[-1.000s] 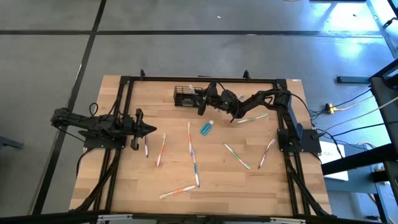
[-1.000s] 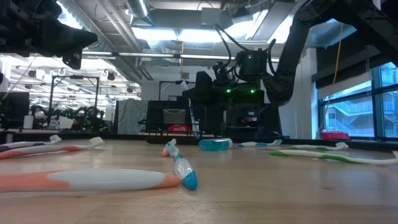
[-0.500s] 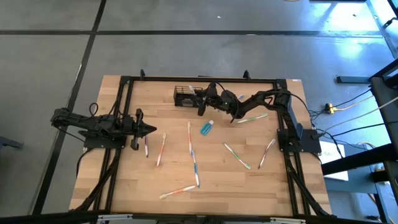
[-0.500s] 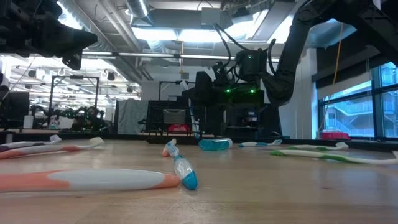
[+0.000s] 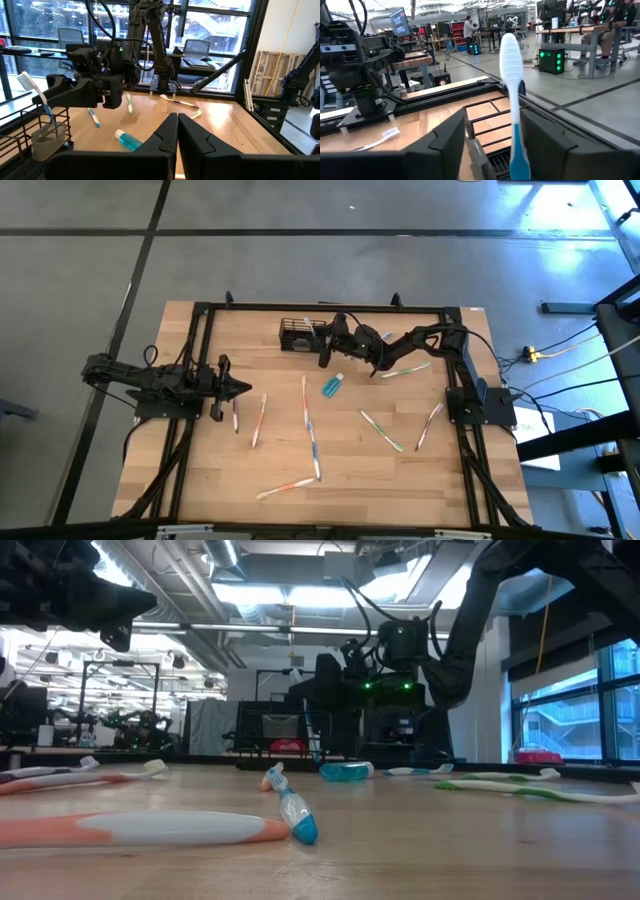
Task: Pick & Place toothbrushing station
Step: Put the middle blue toothbrush into the black wire organizer, then put the left purple toothbrush into the black wire organizer
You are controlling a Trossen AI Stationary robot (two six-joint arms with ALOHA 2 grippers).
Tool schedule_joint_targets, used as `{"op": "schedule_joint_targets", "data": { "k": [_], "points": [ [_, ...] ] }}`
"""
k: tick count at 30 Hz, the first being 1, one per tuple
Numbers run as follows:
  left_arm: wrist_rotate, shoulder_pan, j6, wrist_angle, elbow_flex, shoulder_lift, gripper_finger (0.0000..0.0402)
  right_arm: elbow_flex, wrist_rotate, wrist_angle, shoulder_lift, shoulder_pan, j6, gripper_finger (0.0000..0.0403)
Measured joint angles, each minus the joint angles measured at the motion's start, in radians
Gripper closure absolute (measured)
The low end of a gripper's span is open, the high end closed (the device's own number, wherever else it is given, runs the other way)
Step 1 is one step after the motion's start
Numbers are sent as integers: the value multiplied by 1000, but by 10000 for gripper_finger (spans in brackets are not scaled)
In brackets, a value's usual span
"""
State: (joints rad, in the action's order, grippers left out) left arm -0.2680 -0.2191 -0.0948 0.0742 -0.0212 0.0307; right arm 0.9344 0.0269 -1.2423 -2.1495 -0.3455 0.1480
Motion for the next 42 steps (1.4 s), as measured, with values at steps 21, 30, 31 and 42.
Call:
{"op": "schedule_joint_targets", "data": {
  "k": [21, 30, 31, 42],
  "points": [
    [0, 0, 0, 0, 0, 0, 395, 0, -11, 571, 293, -1, -63, 183],
    [0, 0, 2, -1, 0, 0, 395, 0, -11, 824, 447, -11, -106, 186],
    [0, 0, 3, -3, 0, 0, 396, 0, -11, 882, 470, -11, -110, 186],
    [0, 0, -38, -55, 0, 0, 396, -42, -11, 1265, 613, 11, -144, 193]
  ]
}}
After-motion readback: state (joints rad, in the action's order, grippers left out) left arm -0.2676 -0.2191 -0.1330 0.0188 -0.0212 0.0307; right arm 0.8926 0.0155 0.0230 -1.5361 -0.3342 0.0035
